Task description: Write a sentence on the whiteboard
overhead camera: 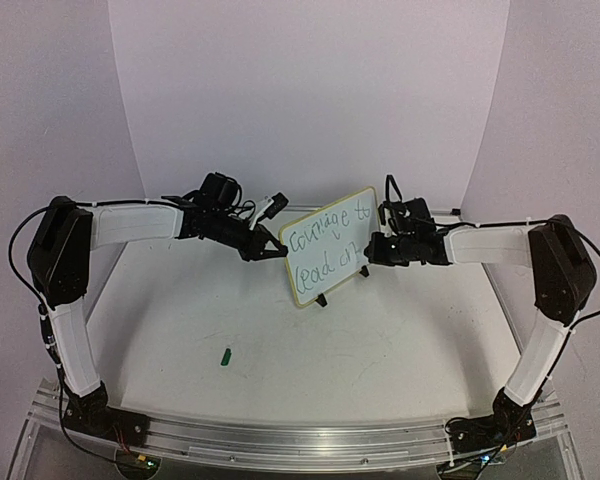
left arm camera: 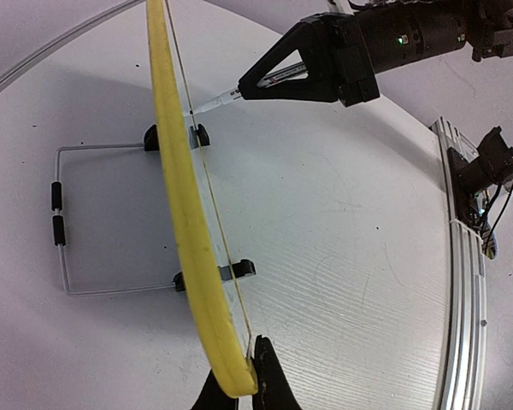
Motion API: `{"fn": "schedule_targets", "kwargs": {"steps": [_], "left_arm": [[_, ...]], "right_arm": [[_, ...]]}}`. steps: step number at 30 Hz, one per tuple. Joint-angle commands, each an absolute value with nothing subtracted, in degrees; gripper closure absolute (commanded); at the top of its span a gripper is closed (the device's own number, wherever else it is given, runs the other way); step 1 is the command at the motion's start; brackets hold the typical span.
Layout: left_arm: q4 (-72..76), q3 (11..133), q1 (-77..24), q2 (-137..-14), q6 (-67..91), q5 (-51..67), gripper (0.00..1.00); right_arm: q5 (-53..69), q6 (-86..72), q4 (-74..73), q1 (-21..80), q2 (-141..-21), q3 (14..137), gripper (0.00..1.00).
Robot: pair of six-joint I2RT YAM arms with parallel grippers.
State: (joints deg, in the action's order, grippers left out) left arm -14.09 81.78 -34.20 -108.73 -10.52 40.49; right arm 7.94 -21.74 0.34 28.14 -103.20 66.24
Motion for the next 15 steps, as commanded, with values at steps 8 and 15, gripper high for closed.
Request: {"fn": "schedule_targets", "kwargs": {"steps": [8, 15], "left_arm": [[-17.31, 82.63, -35.19, -109.37, -10.5, 41.31, 1.0], [-17.31, 82.62, -35.16, -109.28, -10.57, 41.05, 1.0]], "right_arm": [[5.81, -22.65, 1.42, 27.95, -102.43, 63.42, 1.0], [4.43, -22.98, 1.49, 27.56, -100.6, 62.37, 1.0]]}}
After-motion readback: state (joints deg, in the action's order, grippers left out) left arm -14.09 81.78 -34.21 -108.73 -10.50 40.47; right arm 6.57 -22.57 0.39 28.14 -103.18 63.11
